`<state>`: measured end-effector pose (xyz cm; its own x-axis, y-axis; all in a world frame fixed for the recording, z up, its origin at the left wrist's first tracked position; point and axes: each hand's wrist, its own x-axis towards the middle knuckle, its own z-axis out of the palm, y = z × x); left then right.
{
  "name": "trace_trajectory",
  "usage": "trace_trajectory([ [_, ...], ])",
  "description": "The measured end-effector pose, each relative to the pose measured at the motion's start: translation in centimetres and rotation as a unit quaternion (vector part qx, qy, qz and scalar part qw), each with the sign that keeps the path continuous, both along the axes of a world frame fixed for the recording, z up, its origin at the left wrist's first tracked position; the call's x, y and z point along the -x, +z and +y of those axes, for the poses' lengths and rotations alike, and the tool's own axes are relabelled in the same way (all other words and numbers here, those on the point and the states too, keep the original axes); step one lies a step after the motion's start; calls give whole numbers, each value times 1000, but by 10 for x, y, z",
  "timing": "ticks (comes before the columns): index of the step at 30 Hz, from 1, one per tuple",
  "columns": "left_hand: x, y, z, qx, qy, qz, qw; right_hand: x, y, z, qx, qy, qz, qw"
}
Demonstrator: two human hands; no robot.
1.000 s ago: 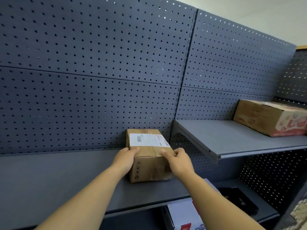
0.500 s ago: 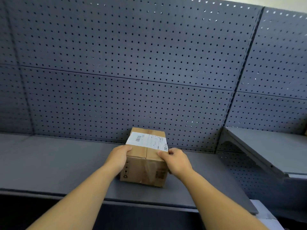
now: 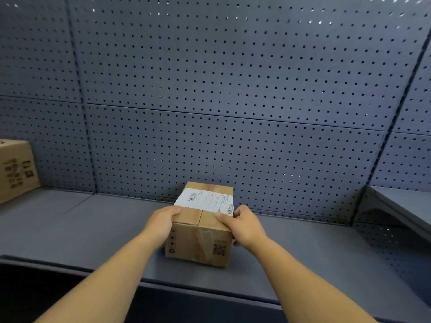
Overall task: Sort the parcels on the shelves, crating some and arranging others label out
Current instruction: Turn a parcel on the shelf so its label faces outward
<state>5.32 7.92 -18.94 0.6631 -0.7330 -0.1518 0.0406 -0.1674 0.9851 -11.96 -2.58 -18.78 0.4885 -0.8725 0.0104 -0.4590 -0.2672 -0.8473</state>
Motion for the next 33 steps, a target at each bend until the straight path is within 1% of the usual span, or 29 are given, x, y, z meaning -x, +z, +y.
trace_trajectory([
  [4, -12, 0, -1, -21, -29, -29, 999, -10, 1, -1, 1, 1, 8, 1000],
  [7, -24, 3, -4, -50, -58, -55, 996, -16, 6, -5, 0, -30, 28, 999],
  [9, -31, 6, -9, -63, -69, -81, 992, -20, 10, -10, 13, -56, 57, 997],
  [12, -36, 13, -20, -57, -61, -120, 989, -27, 15, -17, 44, -89, 108, 989],
  [15, -34, 20, -32, -54, -74, -176, 980, -41, 16, -22, 76, -74, 151, 983],
  [18, -34, 21, -47, -92, -124, -282, 947, -57, 18, -23, 97, -27, 195, 976],
  [21, -31, 19, -61, -170, -176, -391, 887, -70, 13, -27, 100, 25, 242, 965],
  [23, -28, 19, -64, -209, -225, -437, 845, -75, 7, -31, 98, 47, 279, 954],
  [24, -27, 20, -64, -222, -241, -451, 830, -77, 5, -33, 92, 49, 291, 951],
  [27, -30, 16, -71, -245, -252, -432, 831, -77, 2, -37, 91, 44, 312, 945],
  [30, -30, 15, -73, -264, -265, -450, 811, -78, 3, -38, 90, 42, 322, 942],
  [33, -29, 16, -72, -252, -260, -460, 811, -78, 5, -35, 95, 40, 309, 946],
])
